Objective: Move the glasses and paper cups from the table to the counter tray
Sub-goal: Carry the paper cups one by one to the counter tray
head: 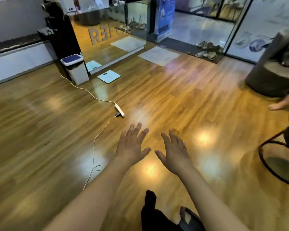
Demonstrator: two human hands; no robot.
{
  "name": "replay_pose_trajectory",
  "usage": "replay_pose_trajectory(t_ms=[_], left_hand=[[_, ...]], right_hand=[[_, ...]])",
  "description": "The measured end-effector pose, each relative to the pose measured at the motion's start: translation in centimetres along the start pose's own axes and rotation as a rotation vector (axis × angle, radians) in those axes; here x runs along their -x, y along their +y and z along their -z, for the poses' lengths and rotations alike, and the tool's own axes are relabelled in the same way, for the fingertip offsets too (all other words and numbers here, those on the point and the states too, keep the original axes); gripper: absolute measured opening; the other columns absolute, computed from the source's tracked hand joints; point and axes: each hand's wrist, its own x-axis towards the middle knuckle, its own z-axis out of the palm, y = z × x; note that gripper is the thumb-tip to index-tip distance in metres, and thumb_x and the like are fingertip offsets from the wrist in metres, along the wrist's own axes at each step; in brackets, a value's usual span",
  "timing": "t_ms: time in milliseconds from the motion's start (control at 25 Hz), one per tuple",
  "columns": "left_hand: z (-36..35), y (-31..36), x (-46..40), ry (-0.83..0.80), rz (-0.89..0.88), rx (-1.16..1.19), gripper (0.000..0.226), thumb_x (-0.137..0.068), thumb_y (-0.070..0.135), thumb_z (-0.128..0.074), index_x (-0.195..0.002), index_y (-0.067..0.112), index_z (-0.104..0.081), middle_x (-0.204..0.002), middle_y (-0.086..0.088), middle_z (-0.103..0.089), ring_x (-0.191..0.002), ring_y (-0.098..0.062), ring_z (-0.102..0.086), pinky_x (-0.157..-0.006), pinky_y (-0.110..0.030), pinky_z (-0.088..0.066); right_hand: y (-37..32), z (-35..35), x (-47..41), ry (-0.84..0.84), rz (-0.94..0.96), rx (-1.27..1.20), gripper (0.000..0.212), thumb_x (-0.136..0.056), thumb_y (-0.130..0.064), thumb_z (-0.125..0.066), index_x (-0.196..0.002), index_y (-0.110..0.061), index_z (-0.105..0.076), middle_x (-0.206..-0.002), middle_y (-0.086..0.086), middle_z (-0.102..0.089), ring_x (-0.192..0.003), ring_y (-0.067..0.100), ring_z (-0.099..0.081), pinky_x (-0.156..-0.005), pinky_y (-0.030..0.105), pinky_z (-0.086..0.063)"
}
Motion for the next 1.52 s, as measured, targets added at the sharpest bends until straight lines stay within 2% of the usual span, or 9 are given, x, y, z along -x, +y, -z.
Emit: replay_pose_trajectory(t_ms=[280, 520, 960, 1280, 1520], left_hand=[[-0.5, 6.4, -17.1, -0.029, -0.203, -0.019, 0.081, -0.094, 0.068, -0.048, -0.160, 0.039, -0.010, -0.172, 0.001, -0.002, -0.158, -0.025, 0.002, -0.126, -0.052, -0.010], [-0.5, 18.8, -33.0, -0.052, -0.387, 0.007, 0.080, -0.094, 0.069, -0.048, -0.159, 0.040, -0.012, -0.172, 0.002, -0.002, -0.159, -0.025, 0.001, -0.127, -0.050, -0.010], [-5.9, 47.3, -49.3, -0.166, -0.883, -0.012, 0.081, -0.095, 0.070, -0.042, -0.160, 0.041, -0.004, -0.172, 0.005, 0.003, -0.158, -0.023, 0.007, -0.126, -0.049, -0.008], [-9.5, 69.4, -60.9, -0.289, -1.143, -0.071, 0.078, -0.098, 0.068, -0.040, -0.160, 0.040, -0.002, -0.172, 0.003, 0.007, -0.158, -0.024, 0.010, -0.127, -0.049, -0.005], [-10.7, 83.9, -64.7, -0.362, -1.311, -0.121, 0.078, -0.098, 0.066, -0.044, -0.160, 0.040, -0.006, -0.172, 0.003, 0.004, -0.158, -0.024, 0.009, -0.128, -0.050, -0.009]], right_hand=[[10.3, 3.5, -10.2, 0.064, -0.201, -0.083, 0.076, -0.099, -0.060, -0.046, -0.160, -0.031, -0.010, -0.170, 0.004, 0.001, -0.154, 0.034, -0.011, -0.123, 0.053, -0.019], [23.8, 10.8, -17.3, 0.135, -0.363, -0.075, 0.077, -0.099, -0.060, -0.045, -0.161, -0.028, -0.010, -0.171, 0.006, 0.002, -0.154, 0.034, -0.012, -0.123, 0.051, -0.019], [47.9, 16.9, -16.1, 0.305, -0.826, -0.191, 0.077, -0.100, -0.059, -0.045, -0.161, -0.033, -0.006, -0.171, 0.001, 0.005, -0.156, 0.031, -0.004, -0.123, 0.050, -0.012], [67.5, 21.9, -18.9, 0.399, -1.080, -0.291, 0.077, -0.099, -0.055, -0.051, -0.160, -0.034, -0.008, -0.171, -0.001, 0.001, -0.156, 0.029, -0.008, -0.124, 0.050, -0.018], [78.8, 24.7, -18.6, 0.438, -1.230, -0.361, 0.078, -0.099, -0.054, -0.052, -0.160, -0.032, -0.010, -0.171, -0.001, 0.000, -0.155, 0.029, -0.011, -0.122, 0.049, -0.024]])
